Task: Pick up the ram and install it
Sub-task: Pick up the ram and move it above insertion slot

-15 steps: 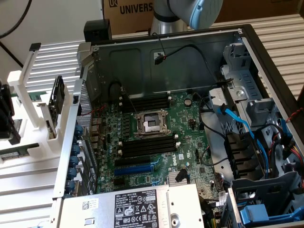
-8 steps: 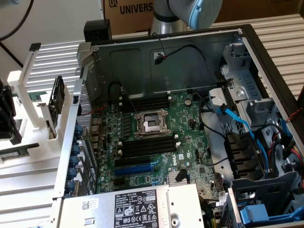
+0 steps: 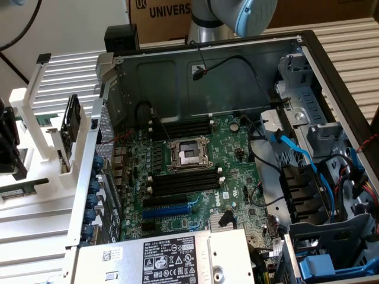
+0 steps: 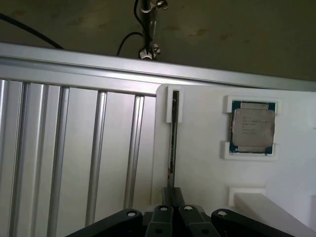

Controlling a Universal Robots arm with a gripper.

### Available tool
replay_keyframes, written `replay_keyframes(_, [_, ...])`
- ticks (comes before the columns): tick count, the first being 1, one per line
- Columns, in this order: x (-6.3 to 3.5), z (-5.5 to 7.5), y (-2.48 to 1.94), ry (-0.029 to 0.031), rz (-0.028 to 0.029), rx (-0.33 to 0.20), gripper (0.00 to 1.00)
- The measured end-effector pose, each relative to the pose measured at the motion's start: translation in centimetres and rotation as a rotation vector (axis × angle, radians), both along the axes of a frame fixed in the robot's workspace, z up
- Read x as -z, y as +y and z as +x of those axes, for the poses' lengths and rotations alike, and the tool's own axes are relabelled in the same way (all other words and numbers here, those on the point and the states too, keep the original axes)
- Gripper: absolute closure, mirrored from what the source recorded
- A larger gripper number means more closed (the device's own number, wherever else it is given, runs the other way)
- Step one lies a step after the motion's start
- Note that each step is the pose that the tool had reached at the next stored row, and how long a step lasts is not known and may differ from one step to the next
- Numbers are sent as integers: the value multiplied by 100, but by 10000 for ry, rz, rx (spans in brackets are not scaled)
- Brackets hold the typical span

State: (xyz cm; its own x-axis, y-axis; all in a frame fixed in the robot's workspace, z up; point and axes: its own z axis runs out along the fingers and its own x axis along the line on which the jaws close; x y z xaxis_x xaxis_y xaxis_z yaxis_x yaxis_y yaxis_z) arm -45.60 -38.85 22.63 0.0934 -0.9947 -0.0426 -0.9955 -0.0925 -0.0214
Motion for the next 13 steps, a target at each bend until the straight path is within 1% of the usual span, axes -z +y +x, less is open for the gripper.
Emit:
replay_keyframes(7, [0,0,0,0,0,0,89])
replay_keyframes(9, [0,0,0,0,0,0,76])
replay_keyframes(11, [0,0,1,-1,0,0,76])
replay_keyframes(12, [0,0,1,0,0,0,69])
replay_keyframes(13, [0,0,0,0,0,-1,69])
